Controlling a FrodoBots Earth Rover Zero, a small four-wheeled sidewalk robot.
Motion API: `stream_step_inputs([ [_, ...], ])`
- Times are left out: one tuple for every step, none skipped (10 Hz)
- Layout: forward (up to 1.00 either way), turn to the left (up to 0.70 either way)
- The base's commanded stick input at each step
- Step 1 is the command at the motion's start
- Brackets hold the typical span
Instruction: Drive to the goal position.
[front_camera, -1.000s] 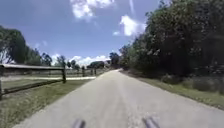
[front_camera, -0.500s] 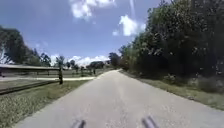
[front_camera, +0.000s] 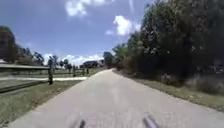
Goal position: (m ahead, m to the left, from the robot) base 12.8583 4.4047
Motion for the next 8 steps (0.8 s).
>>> stream_step_inputs([
  [0.50, 0.00],
  [0.50, 0.00],
  [0.50, 0.00],
  [0.50, 0.00],
  [0.50, 0.00],
  [0.50, 0.00],
  [0.50, 0.00],
  [0.50, 0.00],
])
